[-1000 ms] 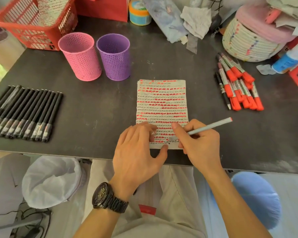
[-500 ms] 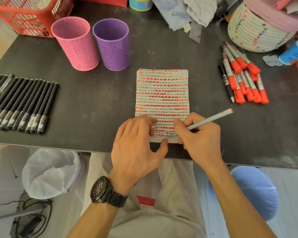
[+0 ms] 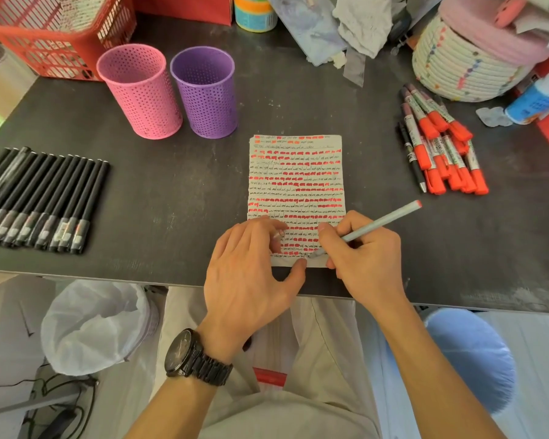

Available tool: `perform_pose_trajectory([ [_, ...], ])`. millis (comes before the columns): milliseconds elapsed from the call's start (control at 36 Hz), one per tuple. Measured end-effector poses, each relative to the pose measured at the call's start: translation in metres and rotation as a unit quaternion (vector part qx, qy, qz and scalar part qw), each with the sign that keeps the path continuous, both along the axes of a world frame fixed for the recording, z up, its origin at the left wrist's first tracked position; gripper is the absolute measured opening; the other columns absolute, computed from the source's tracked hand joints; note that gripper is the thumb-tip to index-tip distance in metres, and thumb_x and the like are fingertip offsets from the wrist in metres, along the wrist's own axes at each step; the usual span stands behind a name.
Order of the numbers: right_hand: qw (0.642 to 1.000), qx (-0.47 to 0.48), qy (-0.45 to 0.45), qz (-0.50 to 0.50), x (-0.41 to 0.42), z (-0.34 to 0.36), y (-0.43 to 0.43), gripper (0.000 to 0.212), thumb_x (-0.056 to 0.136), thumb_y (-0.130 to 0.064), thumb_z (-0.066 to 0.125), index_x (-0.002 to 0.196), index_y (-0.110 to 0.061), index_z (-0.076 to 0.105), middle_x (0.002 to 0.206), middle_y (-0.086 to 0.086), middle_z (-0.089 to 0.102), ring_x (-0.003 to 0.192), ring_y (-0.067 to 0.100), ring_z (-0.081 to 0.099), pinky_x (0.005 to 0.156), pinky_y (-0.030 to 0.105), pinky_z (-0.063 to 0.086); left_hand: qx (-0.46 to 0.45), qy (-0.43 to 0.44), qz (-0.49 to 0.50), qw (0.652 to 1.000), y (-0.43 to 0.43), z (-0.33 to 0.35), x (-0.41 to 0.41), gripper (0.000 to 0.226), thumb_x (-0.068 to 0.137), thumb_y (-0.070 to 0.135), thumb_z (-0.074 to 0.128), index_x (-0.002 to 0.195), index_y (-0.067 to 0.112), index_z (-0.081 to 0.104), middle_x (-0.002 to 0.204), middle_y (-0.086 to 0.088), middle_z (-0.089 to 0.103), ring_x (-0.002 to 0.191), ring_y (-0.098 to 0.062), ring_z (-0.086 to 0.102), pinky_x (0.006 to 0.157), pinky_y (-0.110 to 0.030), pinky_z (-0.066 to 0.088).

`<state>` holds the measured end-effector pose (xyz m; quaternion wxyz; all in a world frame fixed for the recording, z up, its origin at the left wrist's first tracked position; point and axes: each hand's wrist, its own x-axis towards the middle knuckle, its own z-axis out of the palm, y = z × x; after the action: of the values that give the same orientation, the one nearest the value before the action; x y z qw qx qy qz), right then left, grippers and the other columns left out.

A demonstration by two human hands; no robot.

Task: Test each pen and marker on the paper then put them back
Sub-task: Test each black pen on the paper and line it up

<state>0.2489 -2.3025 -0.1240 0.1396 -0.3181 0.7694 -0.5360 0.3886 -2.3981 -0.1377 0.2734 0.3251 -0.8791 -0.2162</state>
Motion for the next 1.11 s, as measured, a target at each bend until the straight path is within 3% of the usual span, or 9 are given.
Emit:
perform_pose_trajectory([
  [83, 0.999, -0.032, -0.016, -0.002, 0.001, 0.005, 0.001, 0.032, 0.094, -0.032, 0.068, 0.069, -0.015, 0.06, 0.055, -0.007, 0.065, 0.048, 0.008, 0.064, 0.048, 0.017, 0.05, 0.042, -0.003, 0.007, 0.999, -0.001, 0.001, 0.002, 0.044, 0.075, 0.053, 0.072, 0.107, 0.027, 0.058, 0.1, 0.03, 0.048, 0.097, 0.008, 0.045, 0.097, 0.001, 0.022],
  [167, 0.992, -0.088, -0.089, 0.0, 0.0, 0.011, 0.003, 0.038, 0.099, -0.038, 0.056, 0.072, -0.012, 0.061, 0.053, 0.001, 0.062, 0.043, 0.01, 0.055, 0.045, 0.016, 0.044, 0.105, 0.006, 0.019, 0.994, -0.001, 0.007, 0.003, 0.036, 0.076, 0.06, 0.065, 0.099, 0.045, 0.041, 0.103, 0.03, 0.055, 0.096, 0.011, 0.047, 0.081, -0.004, 0.033],
  [222, 0.977, -0.134, -0.163, 0.017, -0.005, 0.013, 0.005, 0.037, 0.097, -0.033, 0.047, 0.077, -0.008, 0.065, 0.057, 0.007, 0.062, 0.044, 0.015, 0.051, 0.043, 0.02, 0.039, 0.151, 0.03, 0.019, 0.988, -0.004, 0.009, 0.004, 0.029, 0.081, 0.063, 0.055, 0.088, 0.044, 0.034, 0.114, 0.029, 0.06, 0.105, 0.009, 0.05, 0.076, -0.011, 0.035],
  [333, 0.953, -0.18, -0.24, 0.037, -0.013, 0.014, 0.008, 0.034, 0.093, -0.025, 0.037, 0.089, -0.01, 0.067, 0.07, 0.013, 0.068, 0.046, 0.017, 0.048, 0.043, 0.023, 0.034, 0.281, 0.113, 0.0, 0.953, -0.009, 0.01, 0.008, 0.019, 0.093, 0.059, 0.035, 0.094, 0.047, 0.05, 0.124, 0.023, 0.062, 0.118, -0.007, 0.055, 0.093, -0.041, 0.046],
  [472, 0.949, -0.194, -0.248, 0.027, -0.015, 0.013, 0.009, 0.019, 0.093, -0.027, 0.051, 0.077, -0.028, 0.062, 0.07, 0.016, 0.072, 0.043, 0.016, 0.048, 0.042, 0.021, 0.037, 0.356, 0.159, -0.021, 0.92, -0.016, 0.014, 0.012, 0.033, 0.098, 0.055, 0.027, 0.093, 0.041, 0.057, 0.124, 0.014, 0.065, 0.122, -0.01, 0.055, 0.1, -0.048, 0.043],
  [611, 0.962, -0.175, -0.204, 0.041, -0.016, 0.015, 0.012, 0.016, 0.085, -0.039, 0.068, 0.082, -0.024, 0.074, 0.067, 0.007, 0.07, 0.047, 0.01, 0.049, 0.046, 0.016, 0.04, 0.31, 0.112, -0.019, 0.944, -0.02, 0.011, 0.015, 0.029, 0.097, 0.062, 0.046, 0.112, 0.044, 0.064, 0.111, 0.022, 0.065, 0.11, -0.005, 0.061, 0.088, -0.027, 0.052],
  [750, 0.957, -0.186, -0.219, 0.038, -0.016, 0.016, 0.014, 0.027, 0.079, -0.048, 0.076, 0.083, -0.022, 0.076, 0.067, 0.004, 0.069, 0.049, 0.009, 0.05, 0.048, 0.016, 0.041, 0.264, 0.079, -0.026, 0.961, -0.017, 0.011, 0.015, 0.034, 0.087, 0.059, 0.058, 0.121, 0.053, 0.061, 0.11, 0.033, 0.061, 0.108, -0.005, 0.057, 0.089, -0.032, 0.052],
  [861, 0.958, -0.184, -0.216, 0.045, -0.015, 0.016, 0.014, 0.018, 0.082, -0.04, 0.071, 0.081, -0.022, 0.076, 0.066, 0.005, 0.069, 0.049, 0.01, 0.05, 0.048, 0.016, 0.042, 0.262, 0.096, -0.036, 0.96, -0.017, 0.012, 0.015, 0.034, 0.083, 0.057, 0.062, 0.117, 0.057, 0.064, 0.112, 0.031, 0.065, 0.11, -0.006, 0.057, 0.091, -0.036, 0.053],
  [1111, 0.981, -0.116, -0.146, 0.06, -0.009, 0.019, 0.014, 0.009, 0.088, -0.032, 0.071, 0.082, -0.026, 0.076, 0.07, 0.005, 0.073, 0.053, 0.007, 0.058, 0.052, 0.015, 0.046, 0.211, 0.089, -0.049, 0.972, -0.014, 0.017, 0.014, 0.024, 0.077, 0.064, 0.061, 0.1, 0.068, 0.064, 0.113, 0.039, 0.064, 0.111, -0.004, 0.058, 0.091, -0.028, 0.052],
])
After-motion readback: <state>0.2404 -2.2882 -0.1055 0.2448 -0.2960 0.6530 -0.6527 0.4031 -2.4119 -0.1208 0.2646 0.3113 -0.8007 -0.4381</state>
